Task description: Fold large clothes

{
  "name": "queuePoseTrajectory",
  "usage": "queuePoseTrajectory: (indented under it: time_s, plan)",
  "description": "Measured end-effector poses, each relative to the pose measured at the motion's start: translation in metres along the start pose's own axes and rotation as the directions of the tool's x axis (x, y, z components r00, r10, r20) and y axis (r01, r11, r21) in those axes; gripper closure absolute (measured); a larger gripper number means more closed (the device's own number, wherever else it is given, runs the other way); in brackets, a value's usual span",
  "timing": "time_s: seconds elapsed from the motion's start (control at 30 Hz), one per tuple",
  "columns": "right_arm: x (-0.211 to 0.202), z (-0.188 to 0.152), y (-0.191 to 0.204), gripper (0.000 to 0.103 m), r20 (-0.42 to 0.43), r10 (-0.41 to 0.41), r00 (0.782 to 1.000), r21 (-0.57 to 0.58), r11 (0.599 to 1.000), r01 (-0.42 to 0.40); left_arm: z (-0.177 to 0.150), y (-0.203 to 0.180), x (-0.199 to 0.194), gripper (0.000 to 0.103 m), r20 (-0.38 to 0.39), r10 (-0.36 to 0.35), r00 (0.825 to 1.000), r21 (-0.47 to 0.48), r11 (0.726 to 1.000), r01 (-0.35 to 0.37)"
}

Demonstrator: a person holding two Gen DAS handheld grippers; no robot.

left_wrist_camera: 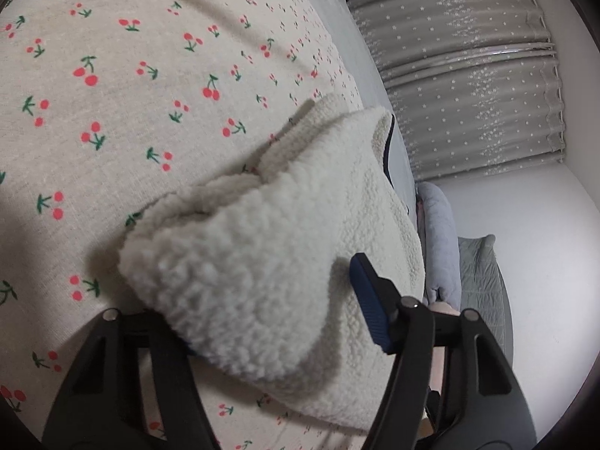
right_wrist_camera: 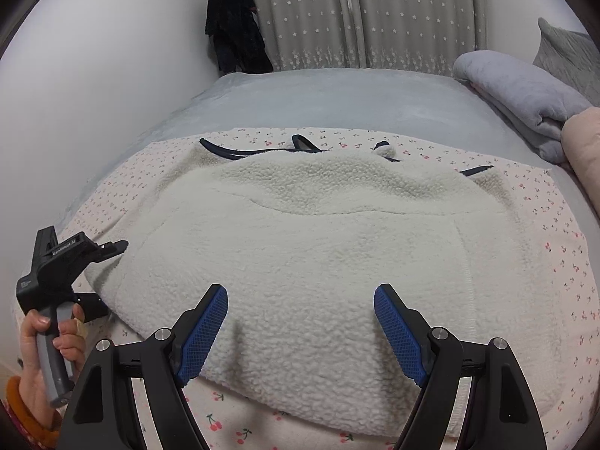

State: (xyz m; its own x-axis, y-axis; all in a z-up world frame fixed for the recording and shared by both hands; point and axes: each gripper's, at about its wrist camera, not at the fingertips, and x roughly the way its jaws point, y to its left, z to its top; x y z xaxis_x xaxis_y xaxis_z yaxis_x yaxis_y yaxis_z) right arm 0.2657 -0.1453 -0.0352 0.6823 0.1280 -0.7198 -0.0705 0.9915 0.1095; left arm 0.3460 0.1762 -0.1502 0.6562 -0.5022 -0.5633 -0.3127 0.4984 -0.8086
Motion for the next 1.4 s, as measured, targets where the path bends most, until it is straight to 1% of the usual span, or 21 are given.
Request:
queuePoseTrajectory:
  time_s: [0.1,0.13,0.17,0.27,0.33,0.43,0.53,0.63,0.73,0.8,0.87,0.93,1.0,1.03,1.07,1.13,1.17,1.27,1.33,1.37,1.4]
  plan:
    - [0.007,-0.001,0.003,0.027,-0.019,0.008,1.000,-0.008,1.000,-0.009,-0.001,-0.001,0.001,0.046,0.044,0.019,0.999,0.021,1.000,-0.020]
    - [0.009,-0.002,0.005,0.032,-0.028,0.015,0.999,-0.008,1.000,-0.015,-0.002,-0.002,0.000,0.053,0.058,0.021,0.998,0.031,0.999,-0.023]
    - [0.013,-0.002,0.006,0.036,-0.037,0.020,0.999,-0.010,1.000,-0.021,-0.002,-0.004,-0.001,0.059,0.076,0.015,0.997,0.047,0.999,-0.019]
    - [0.023,-0.007,0.008,0.041,-0.057,0.022,0.998,-0.025,0.999,-0.024,-0.005,-0.013,-0.010,0.066,0.128,-0.006,0.992,0.117,0.993,-0.009]
    - [0.030,-0.010,0.007,0.043,-0.079,0.032,0.996,-0.012,0.999,-0.033,-0.008,-0.027,-0.019,0.068,0.173,-0.031,0.984,0.183,0.983,-0.001]
    - [0.044,-0.017,0.000,0.043,-0.119,0.060,0.991,0.035,0.998,-0.057,-0.018,-0.063,-0.033,0.070,0.240,-0.083,0.967,0.320,0.947,0.002]
    - [0.048,-0.022,-0.007,0.043,-0.108,0.100,0.989,0.084,0.992,-0.091,-0.035,-0.111,-0.045,0.070,0.284,-0.150,0.947,0.482,0.876,-0.005]
    - [0.047,-0.026,-0.012,0.043,-0.093,0.124,0.988,0.114,0.987,-0.113,-0.063,-0.161,-0.054,0.070,0.282,-0.225,0.933,0.634,0.773,-0.005]
    - [0.046,-0.028,-0.015,0.043,-0.081,0.140,0.987,0.133,0.983,-0.129,-0.100,-0.206,-0.053,0.070,0.246,-0.278,0.929,0.774,0.633,-0.016]
    - [0.045,-0.029,-0.020,0.043,-0.069,0.165,0.984,0.157,0.976,-0.153,-0.125,-0.230,-0.048,0.070,0.201,-0.298,0.933,0.842,0.540,-0.009]
    - [0.042,-0.031,-0.028,0.043,-0.047,0.203,0.978,0.187,0.964,-0.191,-0.146,-0.248,-0.041,0.070,0.165,-0.304,0.938,0.886,0.463,-0.006]
    - [0.033,-0.034,-0.041,0.045,-0.013,0.258,0.966,0.230,0.941,-0.248,-0.165,-0.260,-0.034,0.070,0.137,-0.309,0.941,0.917,0.398,-0.003]
    - [0.020,-0.039,-0.061,0.048,0.017,0.331,0.944,0.311,0.895,-0.319,-0.182,-0.271,-0.027,0.070,0.100,-0.308,0.946,0.941,0.339,0.011]
    - [0.011,-0.043,-0.076,0.048,0.038,0.368,0.929,0.357,0.864,-0.356,-0.188,-0.274,-0.024,0.070,0.080,-0.306,0.949,0.947,0.319,0.023]
    - [0.003,-0.046,-0.086,0.048,0.057,0.376,0.925,0.382,0.847,-0.368,-0.195,-0.277,-0.020,0.070,0.057,-0.303,0.951,0.953,0.302,0.039]
    - [-0.022,-0.054,-0.120,0.045,0.119,0.348,0.930,0.438,0.822,-0.364,-0.208,-0.278,-0.010,0.070,0.005,-0.289,0.957,0.961,0.268,0.076]
    - [-0.034,-0.058,-0.138,0.041,0.153,0.333,0.931,0.466,0.806,-0.365,-0.216,-0.276,-0.010,0.070,-0.016,-0.281,0.960,0.963,0.254,0.090]
    - [-0.059,-0.068,-0.193,0.029,0.232,0.341,0.911,0.564,0.716,-0.411,-0.246,-0.268,0.007,0.070,-0.099,-0.229,0.968,0.968,0.203,0.147]
    - [-0.064,-0.072,-0.222,0.021,0.277,0.390,0.878,0.617,0.629,-0.474,-0.265,-0.259,0.020,0.070,-0.140,-0.183,0.973,0.973,0.154,0.169]
    - [-0.063,-0.075,-0.236,0.017,0.309,0.429,0.849,0.643,0.563,-0.519,-0.274,-0.255,0.025,0.069,-0.154,-0.163,0.975,0.976,0.129,0.176]
    - [-0.059,-0.075,-0.244,0.016,0.330,0.460,0.824,0.657,0.515,-0.551,-0.281,-0.250,0.029,0.069,-0.162,-0.150,0.975,0.978,0.106,0.179]
